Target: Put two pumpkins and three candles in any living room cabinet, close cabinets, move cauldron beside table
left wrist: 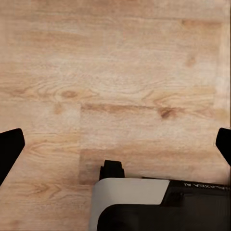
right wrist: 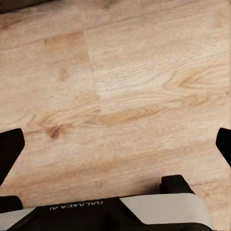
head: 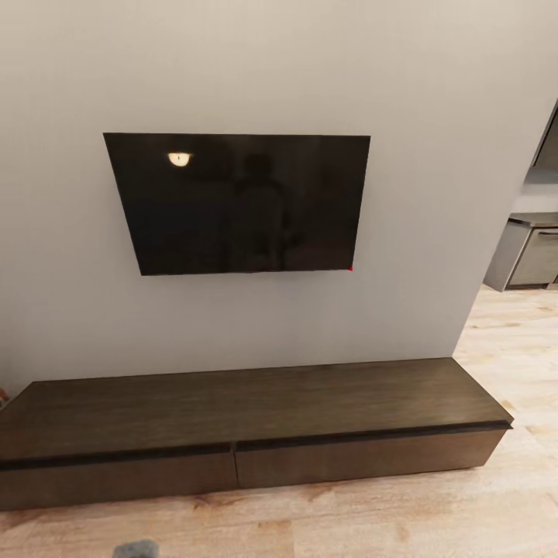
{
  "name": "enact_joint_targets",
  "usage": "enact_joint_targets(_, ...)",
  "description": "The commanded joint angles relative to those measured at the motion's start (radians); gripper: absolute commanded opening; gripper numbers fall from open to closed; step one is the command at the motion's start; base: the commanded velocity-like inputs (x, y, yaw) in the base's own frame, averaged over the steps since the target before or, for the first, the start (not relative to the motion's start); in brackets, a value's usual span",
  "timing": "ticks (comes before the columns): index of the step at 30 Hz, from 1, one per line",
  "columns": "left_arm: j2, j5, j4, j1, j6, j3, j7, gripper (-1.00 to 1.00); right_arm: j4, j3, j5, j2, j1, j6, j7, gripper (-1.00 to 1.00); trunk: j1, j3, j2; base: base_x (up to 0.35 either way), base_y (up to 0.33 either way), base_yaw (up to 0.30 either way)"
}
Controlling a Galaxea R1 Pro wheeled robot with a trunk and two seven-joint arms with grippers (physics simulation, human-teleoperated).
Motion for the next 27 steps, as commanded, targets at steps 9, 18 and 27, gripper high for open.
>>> enact_joint_targets(9, 0.001, 0.003, -0.168, -0.089, 0.239, 0.000, -0.002, 1.00, -0.050, 0.002, -0.023, -0.001, -0.085, 0.013, -0.007, 1.00, 0.000, -0.001, -0.001, 0.000, 0.000, 0.000)
enact_joint_targets(18, -0.010, 0.012, -0.251, -0.158, 0.335, 0.000, -0.003, 1.00, -0.065, -0.001, -0.036, 0.000, -0.107, -0.096, -0.004, 1.00, 0.000, -0.001, -0.001, 0.000, 0.000, 0.000)
enact_joint_targets(27, -0.005, 0.161, -0.306, -0.161, 0.341, -0.005, -0.003, 1.00, -0.069, 0.003, -0.024, -0.002, -0.108, -0.231, -0.045, 1.00, 0.000, -0.001, -0.001, 0.000, 0.000, 0.000)
